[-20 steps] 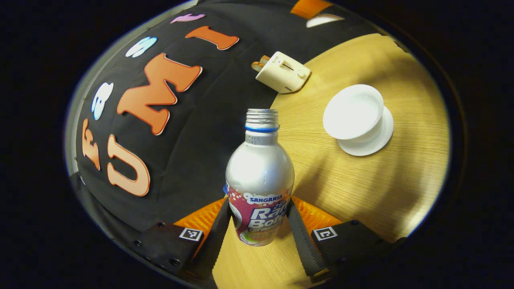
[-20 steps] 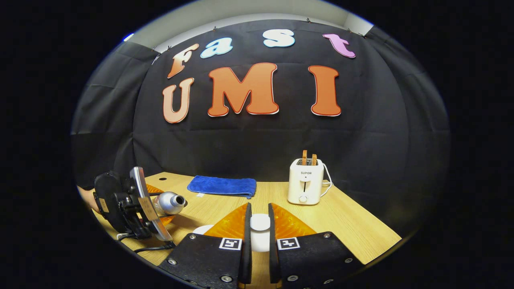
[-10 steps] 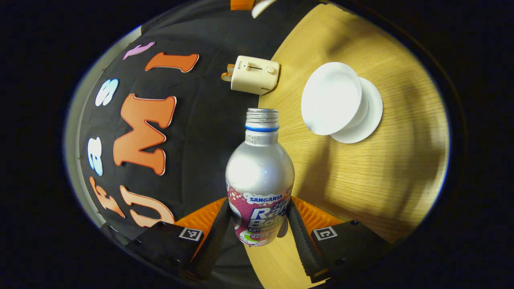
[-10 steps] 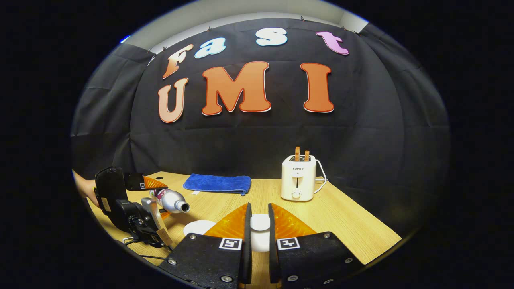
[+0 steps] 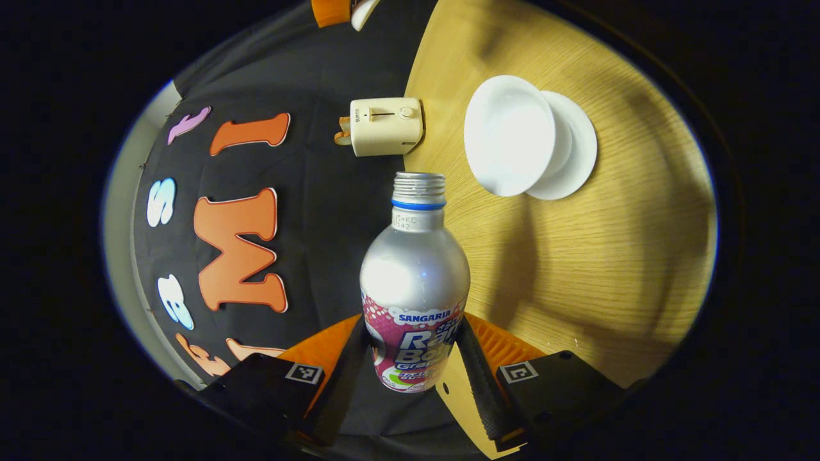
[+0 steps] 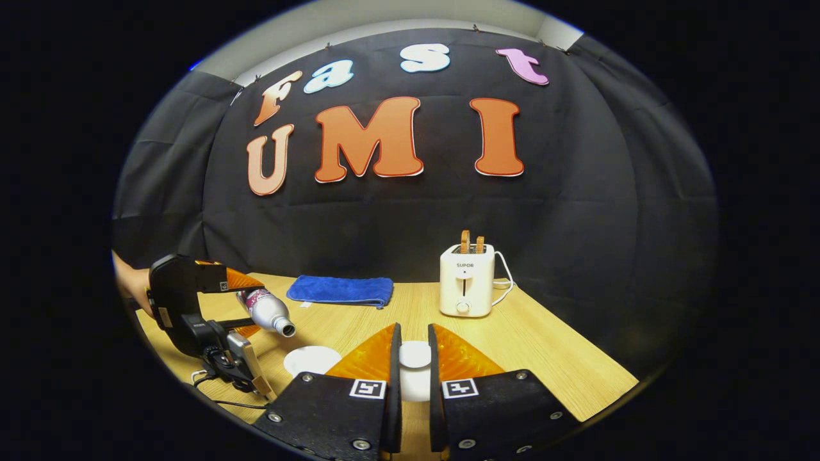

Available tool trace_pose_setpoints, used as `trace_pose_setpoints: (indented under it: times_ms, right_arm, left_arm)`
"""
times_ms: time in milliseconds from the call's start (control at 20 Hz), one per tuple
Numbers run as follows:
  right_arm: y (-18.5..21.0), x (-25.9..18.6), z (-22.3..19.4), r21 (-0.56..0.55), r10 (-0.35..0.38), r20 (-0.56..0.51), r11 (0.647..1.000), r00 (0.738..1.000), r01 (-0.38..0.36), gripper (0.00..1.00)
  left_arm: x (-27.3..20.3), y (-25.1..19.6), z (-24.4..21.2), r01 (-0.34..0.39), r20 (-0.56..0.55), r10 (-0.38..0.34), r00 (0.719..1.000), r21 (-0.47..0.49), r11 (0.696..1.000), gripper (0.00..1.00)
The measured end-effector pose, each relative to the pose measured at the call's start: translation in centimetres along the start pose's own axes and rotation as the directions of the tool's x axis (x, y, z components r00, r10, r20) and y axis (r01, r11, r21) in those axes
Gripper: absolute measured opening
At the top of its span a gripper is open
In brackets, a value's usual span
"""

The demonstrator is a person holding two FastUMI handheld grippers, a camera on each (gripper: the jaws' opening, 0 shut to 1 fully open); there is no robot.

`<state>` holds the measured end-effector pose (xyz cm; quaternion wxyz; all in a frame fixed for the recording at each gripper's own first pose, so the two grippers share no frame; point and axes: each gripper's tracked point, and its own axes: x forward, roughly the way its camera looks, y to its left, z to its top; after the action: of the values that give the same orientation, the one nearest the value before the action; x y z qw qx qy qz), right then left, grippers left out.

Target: Open the teacup lid with one hand, grasp the water bottle and pour water into the teacup with the other hand; after pouring, place the water bottle on the coaster and then close the teacup lid.

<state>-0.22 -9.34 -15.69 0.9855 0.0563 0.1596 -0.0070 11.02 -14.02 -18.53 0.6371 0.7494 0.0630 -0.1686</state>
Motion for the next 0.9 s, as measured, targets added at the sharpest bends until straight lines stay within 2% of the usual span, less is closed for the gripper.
trace_pose_setpoints:
  times_ms: [400, 900]
  right_arm:
    - [0.3, -0.4, 0.3, -0.004, 0.0, 0.01, 1.0, 1.0, 0.0, 0.17]
    - [0.2, -0.5, 0.7, -0.009, 0.001, 0.019, 1.0, 1.0, -0.001, 0.17]
  left_arm:
    - [-0.5, 2.0, 0.1, -0.058, 0.021, 0.055, 0.998, 0.134, 0.989, 0.85]
    - [-0.6, 4.8, -0.1, -0.107, 0.03, 0.103, 0.994, 0.2, 0.974, 0.83]
